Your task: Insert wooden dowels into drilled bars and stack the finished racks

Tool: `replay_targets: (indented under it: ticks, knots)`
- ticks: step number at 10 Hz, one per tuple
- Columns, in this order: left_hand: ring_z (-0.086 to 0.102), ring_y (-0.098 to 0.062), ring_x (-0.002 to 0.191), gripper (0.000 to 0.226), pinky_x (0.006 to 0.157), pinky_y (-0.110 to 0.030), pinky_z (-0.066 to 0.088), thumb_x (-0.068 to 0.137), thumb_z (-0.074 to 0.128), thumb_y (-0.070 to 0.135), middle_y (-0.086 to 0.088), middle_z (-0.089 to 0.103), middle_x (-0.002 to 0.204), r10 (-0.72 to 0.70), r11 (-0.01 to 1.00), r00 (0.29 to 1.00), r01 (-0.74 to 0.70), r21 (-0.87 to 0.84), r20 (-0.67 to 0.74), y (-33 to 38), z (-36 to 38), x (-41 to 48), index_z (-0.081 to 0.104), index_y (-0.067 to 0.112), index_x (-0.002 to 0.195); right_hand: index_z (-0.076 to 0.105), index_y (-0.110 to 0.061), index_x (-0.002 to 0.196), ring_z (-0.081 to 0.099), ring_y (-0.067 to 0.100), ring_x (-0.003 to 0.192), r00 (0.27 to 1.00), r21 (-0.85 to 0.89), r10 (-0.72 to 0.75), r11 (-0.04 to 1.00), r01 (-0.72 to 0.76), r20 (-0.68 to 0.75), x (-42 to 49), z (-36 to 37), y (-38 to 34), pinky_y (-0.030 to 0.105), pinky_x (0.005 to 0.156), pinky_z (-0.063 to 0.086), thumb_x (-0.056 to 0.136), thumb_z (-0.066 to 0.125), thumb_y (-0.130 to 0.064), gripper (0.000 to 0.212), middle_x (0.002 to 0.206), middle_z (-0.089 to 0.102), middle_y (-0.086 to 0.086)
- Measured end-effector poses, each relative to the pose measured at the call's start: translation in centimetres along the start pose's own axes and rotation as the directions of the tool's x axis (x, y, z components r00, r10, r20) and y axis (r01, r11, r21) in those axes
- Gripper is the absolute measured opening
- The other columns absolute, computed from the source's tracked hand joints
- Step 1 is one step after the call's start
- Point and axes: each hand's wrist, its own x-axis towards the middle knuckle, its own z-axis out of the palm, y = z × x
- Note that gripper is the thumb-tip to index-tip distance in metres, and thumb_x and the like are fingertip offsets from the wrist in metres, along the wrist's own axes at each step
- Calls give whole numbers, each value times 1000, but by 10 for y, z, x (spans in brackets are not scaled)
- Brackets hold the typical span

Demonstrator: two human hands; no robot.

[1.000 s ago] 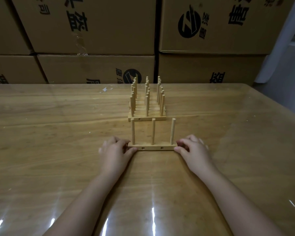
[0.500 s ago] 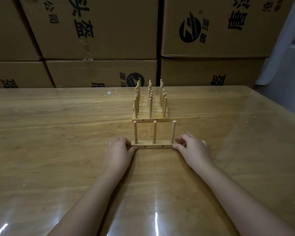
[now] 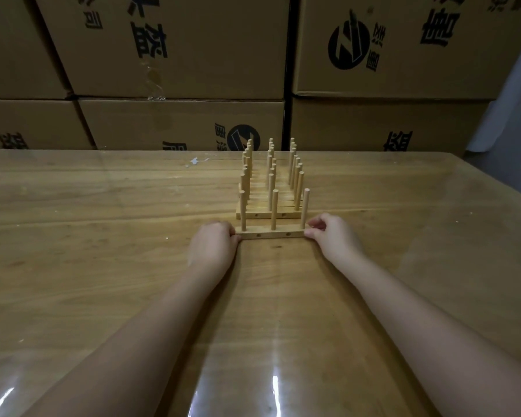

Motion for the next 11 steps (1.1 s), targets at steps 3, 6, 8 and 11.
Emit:
replay_targets:
  ticks: [3,6,8,11]
  knots:
    - [59,-27,98,24,85,-38,50,94,58,28,-8,64,106,-20,1000,999,21,21,-28,2,6,31,70,11,105,59,-26,91,56,19,92,975,48,119,993,-112,-189,18,16,-6,34,90,33,86,63,-36,12,96,67,-4]
    - [59,-28,99,23,86,-38,49,92,59,28,-9,65,107,-68,995,994,61,-80,-81,-5,19,41,69,11,104,58,-28,84,45,13,76,962,93,149,987,-131,-227,28,21,-3,32,87,29,84,65,-37,11,79,56,-12]
    - [58,-25,98,22,86,-37,48,91,62,27,-8,65,105,-61,991,993,49,-122,-101,-7,21,41,69,10,104,59,-30,85,47,10,77,968,111,121,989,-98,-219,26,22,0,30,84,29,85,65,-35,8,76,54,-17]
    - [53,-9,65,32,63,-30,44,94,52,42,6,57,68,190,960,980,-174,-218,57,11,-14,-51,53,27,66,64,-16,96,57,6,72,939,662,133,740,119,-317,-24,-67,-9,22,70,48,92,55,-23,12,76,63,-9]
